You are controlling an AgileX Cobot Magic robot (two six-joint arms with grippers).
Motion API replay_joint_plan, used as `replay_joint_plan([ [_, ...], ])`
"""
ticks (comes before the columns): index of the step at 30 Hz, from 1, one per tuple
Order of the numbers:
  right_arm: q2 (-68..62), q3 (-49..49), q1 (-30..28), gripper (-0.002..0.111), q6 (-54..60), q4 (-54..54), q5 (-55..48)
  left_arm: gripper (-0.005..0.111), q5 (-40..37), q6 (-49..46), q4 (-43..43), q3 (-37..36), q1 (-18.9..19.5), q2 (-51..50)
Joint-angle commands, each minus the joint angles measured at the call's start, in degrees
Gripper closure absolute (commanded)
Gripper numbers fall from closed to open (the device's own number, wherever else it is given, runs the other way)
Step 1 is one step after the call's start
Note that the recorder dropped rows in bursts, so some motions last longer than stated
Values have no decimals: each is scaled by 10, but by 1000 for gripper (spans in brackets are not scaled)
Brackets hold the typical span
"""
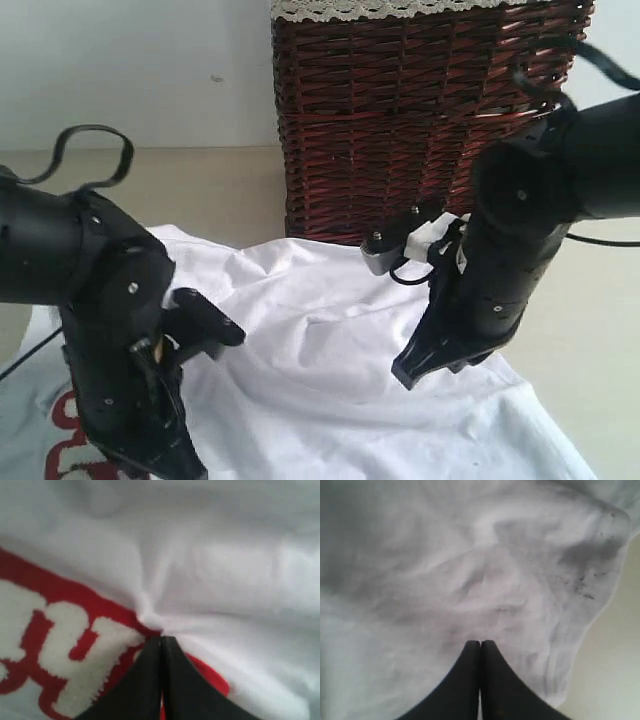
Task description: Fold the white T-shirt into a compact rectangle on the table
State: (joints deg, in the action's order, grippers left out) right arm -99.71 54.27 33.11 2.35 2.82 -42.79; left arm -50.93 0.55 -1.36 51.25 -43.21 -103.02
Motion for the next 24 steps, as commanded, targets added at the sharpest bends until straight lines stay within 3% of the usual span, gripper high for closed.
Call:
replay_joint_plan([
  [1,-65,-8,-18,108,-5,-14,60,107,-6,10,14,-30,61,3],
  [4,-106,-19,-26,108,-5,-12,94,107,-27,-21,37,-51,67,-1],
  [7,-137,-20,-40,108,-5,-14,100,107,-53,-96,94,-54,46,0],
  [12,-149,-20,-58,108,-10,-14,43,107,-47,-137,131,-45,17,3],
  [19,-101,-86,-89,108,-27,-14,53,107,-27,-137,130,-31,24,89],
  [24,-95,-141,-124,108,-46,-21,45,107,-21,-135,130,-31,59,156],
])
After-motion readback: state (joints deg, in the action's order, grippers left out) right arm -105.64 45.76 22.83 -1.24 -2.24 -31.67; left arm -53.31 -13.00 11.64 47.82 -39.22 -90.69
